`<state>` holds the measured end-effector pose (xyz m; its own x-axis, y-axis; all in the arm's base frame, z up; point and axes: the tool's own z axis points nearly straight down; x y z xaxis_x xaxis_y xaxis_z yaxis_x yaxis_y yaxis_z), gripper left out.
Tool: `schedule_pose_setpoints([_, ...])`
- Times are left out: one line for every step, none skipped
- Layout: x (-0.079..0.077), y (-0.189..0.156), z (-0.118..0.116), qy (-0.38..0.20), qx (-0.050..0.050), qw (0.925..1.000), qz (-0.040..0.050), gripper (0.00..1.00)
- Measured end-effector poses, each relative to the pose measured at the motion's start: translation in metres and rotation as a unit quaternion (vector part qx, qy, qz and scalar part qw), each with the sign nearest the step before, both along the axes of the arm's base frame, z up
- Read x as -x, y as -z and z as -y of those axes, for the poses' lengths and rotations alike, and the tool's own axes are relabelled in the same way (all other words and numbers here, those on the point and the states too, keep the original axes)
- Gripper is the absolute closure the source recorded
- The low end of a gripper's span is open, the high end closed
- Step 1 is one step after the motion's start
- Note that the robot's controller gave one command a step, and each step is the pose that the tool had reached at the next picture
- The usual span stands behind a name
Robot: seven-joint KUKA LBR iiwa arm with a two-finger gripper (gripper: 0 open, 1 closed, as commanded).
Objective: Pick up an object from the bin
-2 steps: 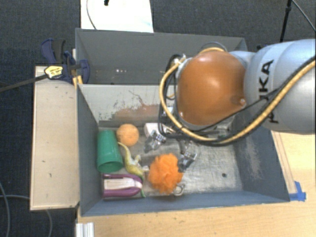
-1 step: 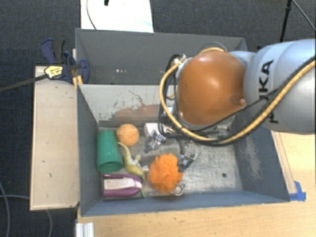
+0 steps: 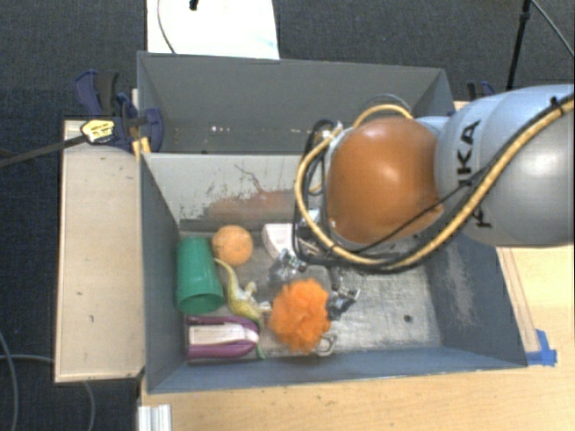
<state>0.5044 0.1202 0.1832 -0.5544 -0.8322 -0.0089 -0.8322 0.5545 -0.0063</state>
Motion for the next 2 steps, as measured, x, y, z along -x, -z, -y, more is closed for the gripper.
schedule_pose_setpoints([0.013,0.059,0.001,-0.066,0.002,0.9978,-0.0022,0.00])
schedule_pose_setpoints([0.007,0.109,0.040,-0.232,0.002,0.9726,-0.0030,1.00])
